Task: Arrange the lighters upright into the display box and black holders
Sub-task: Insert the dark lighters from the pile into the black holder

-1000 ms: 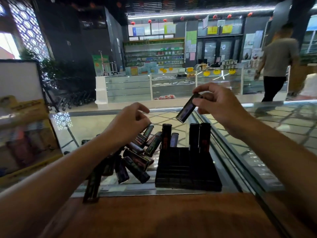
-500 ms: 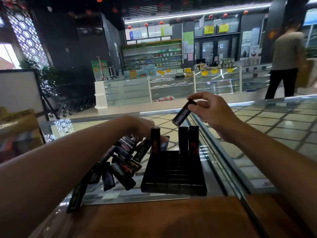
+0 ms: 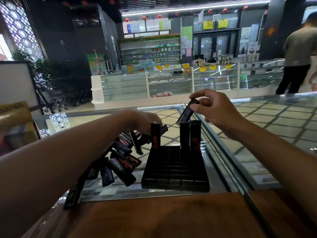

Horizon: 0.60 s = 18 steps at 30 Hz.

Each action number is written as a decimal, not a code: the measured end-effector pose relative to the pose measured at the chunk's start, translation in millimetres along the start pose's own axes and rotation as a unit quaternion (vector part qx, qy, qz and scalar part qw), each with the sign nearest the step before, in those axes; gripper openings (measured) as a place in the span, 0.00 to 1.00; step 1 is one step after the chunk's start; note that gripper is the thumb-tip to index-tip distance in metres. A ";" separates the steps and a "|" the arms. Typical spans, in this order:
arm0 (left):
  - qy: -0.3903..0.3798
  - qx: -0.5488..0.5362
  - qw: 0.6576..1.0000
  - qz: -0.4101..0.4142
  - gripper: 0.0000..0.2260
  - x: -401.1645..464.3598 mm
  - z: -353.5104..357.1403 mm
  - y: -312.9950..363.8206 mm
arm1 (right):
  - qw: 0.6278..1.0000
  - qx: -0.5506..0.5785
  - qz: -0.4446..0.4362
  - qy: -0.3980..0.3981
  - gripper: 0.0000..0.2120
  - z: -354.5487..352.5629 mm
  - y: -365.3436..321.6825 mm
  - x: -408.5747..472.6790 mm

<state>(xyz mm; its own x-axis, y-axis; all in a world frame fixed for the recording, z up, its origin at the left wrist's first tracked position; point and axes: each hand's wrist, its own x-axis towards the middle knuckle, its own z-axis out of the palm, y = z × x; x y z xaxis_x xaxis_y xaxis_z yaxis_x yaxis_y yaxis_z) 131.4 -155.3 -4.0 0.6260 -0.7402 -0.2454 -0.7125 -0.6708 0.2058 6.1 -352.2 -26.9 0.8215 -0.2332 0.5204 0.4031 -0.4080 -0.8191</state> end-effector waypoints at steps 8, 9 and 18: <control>0.100 -0.107 0.987 0.071 0.13 -4.4 21.2 -23.7 | 1.000 0.014 -0.002 -0.009 0.08 6.0 -0.6 -2.2; 0.121 -0.118 0.983 0.075 0.13 -5.3 23.7 -25.3 | 1.000 0.016 -0.003 0.002 0.08 6.4 -1.3 -2.2; 0.265 -0.324 0.905 0.081 0.15 3.7 32.2 -40.7 | 0.993 0.071 0.012 0.095 0.09 3.5 -5.4 0.8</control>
<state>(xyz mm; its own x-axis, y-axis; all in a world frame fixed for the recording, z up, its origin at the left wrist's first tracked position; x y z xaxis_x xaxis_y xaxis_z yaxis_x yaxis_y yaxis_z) 152.5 -129.3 -43.7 0.7166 -0.6339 0.2911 -0.5806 -0.3108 0.7525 6.0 -347.1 -22.9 0.7455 -0.4097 0.5256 0.4482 -0.2754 -0.8504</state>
